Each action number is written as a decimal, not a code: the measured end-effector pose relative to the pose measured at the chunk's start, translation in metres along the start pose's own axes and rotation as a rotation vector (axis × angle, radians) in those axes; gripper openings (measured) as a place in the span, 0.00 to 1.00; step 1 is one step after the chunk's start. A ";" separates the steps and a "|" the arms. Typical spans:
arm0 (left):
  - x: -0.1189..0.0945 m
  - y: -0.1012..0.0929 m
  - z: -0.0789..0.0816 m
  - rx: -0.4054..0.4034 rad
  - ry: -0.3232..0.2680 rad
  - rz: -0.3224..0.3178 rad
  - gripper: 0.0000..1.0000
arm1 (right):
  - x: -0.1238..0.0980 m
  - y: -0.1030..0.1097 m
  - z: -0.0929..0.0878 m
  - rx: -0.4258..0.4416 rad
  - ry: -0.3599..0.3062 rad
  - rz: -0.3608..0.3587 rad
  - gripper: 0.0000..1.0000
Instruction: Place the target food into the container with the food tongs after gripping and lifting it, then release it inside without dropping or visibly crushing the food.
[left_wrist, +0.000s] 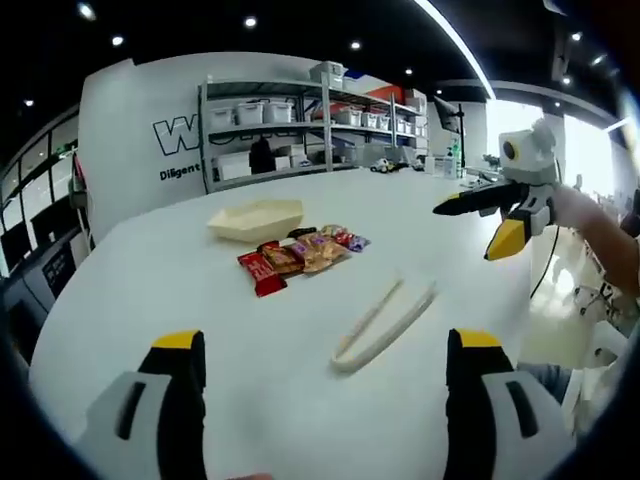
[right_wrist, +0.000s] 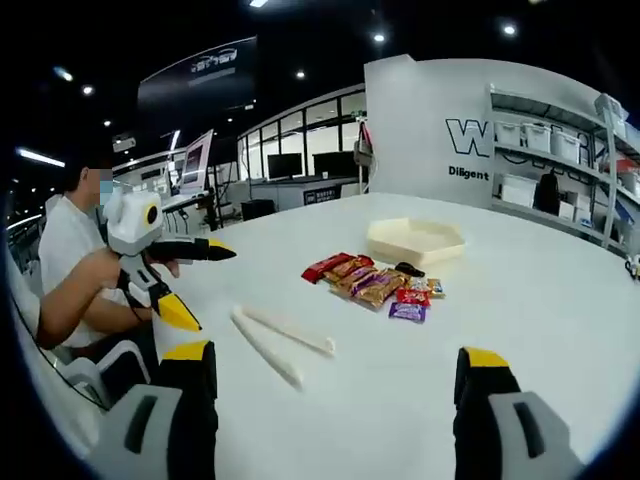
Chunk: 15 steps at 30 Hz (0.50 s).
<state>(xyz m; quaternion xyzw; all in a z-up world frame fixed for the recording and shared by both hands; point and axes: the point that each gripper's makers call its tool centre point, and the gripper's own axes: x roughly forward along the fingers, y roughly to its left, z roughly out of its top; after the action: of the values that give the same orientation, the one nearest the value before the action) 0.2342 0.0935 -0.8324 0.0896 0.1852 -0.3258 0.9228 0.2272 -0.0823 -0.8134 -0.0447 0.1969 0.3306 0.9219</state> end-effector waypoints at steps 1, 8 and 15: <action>0.000 0.000 -0.001 0.004 0.004 0.001 0.99 | 0.000 0.000 0.001 -0.002 -0.005 -0.005 0.99; -0.001 0.006 0.003 -0.010 -0.006 0.005 0.99 | 0.003 -0.001 0.000 -0.009 0.004 -0.023 0.99; -0.002 0.012 0.010 0.001 -0.004 0.015 0.98 | -0.004 -0.001 -0.004 -0.024 0.024 -0.039 0.99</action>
<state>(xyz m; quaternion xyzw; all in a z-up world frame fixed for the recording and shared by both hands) 0.2427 0.1008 -0.8223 0.0906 0.1825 -0.3191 0.9256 0.2236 -0.0868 -0.8159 -0.0638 0.2032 0.3142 0.9251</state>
